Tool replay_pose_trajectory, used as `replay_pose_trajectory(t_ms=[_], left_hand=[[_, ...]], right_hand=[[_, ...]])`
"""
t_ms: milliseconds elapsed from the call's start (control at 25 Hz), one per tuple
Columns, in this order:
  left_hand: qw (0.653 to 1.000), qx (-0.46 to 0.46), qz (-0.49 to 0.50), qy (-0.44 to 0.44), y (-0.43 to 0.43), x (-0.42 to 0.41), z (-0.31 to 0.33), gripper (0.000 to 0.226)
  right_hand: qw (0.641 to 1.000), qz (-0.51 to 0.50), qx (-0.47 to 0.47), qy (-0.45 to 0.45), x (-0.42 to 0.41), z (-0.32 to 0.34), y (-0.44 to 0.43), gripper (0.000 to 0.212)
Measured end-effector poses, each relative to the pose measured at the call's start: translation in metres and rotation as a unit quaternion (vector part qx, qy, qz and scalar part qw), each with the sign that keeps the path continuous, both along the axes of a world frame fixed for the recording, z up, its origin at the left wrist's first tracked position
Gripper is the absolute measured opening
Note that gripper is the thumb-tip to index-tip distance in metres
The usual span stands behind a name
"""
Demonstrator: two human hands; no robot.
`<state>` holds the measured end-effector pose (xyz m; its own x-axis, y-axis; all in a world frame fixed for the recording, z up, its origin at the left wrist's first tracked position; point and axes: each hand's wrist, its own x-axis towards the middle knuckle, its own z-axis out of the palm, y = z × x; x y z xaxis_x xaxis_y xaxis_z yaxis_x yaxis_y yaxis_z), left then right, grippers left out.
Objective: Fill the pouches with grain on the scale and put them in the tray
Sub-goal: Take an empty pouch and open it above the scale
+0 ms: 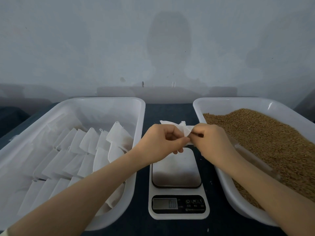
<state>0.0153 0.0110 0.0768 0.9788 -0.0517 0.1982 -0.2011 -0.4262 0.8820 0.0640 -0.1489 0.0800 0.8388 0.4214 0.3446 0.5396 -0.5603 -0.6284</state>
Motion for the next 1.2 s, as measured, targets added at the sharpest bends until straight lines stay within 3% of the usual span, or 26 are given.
replay_pose_trajectory(t_ms=[120,200,280,440,600,800,880,920,1040,1080,1200], left_hand=[[0.993,-0.006,0.108,-0.054,0.003,0.007,-0.003,0.009],[0.980,-0.041,0.192,-0.027,0.010,0.012,-0.001,0.030],[0.980,-0.082,0.178,0.032,0.016,0.016,0.000,0.043],[0.983,-0.103,0.148,0.019,0.018,0.013,0.000,0.009],[0.982,-0.093,0.165,0.006,0.018,0.015,-0.002,0.026],[0.981,-0.074,0.178,-0.019,0.017,0.014,-0.003,0.027],[0.979,-0.055,0.191,-0.036,0.016,0.013,-0.002,0.018],[0.980,-0.035,0.193,-0.038,0.015,0.011,0.000,0.003],[0.971,0.131,0.156,-0.128,0.015,0.006,-0.003,0.084],[0.958,0.196,0.135,-0.162,0.011,0.004,-0.002,0.100],[0.921,0.309,0.096,-0.215,-0.002,0.001,-0.005,0.104]], right_hand=[[0.998,-0.023,0.032,0.051,0.005,0.003,-0.004,0.016],[0.993,-0.016,0.052,0.105,0.008,0.005,-0.006,0.014],[0.989,-0.014,0.052,0.140,0.009,0.006,-0.008,0.016],[0.981,0.005,0.086,0.173,0.007,0.012,-0.010,0.012],[0.967,-0.004,0.134,0.214,0.008,0.016,-0.013,0.012],[0.947,-0.012,0.168,0.275,0.014,0.012,-0.012,0.020],[0.941,-0.011,0.181,0.285,0.016,0.012,-0.012,0.023],[0.945,-0.011,0.174,0.277,0.016,0.012,-0.013,0.023],[0.962,-0.001,0.120,0.246,0.008,0.014,-0.013,0.026],[0.967,0.003,0.091,0.237,0.004,0.015,-0.012,0.031],[0.975,0.013,0.025,0.221,-0.002,0.015,-0.009,0.032]])
